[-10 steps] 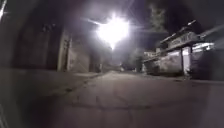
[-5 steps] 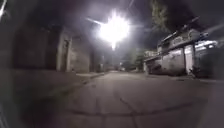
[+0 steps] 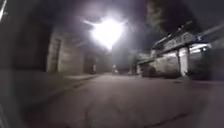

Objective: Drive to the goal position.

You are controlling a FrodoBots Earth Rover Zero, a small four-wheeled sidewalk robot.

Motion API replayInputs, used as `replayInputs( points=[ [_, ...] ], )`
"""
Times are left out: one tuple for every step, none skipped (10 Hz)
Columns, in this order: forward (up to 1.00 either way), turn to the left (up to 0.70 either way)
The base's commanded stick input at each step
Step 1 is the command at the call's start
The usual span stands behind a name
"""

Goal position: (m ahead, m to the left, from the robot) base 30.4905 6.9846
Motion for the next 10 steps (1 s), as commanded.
replayInputs(
  points=[
    [0.7, 0.0],
    [0.7, 0.0],
    [0.7, 0.0],
    [0.7, 0.0],
    [0.7, 0.0],
    [0.7, 0.0],
    [0.7, 0.0],
    [0.7, 0.0],
    [0.7, 0.0],
    [0.7, 0.0]
  ],
)
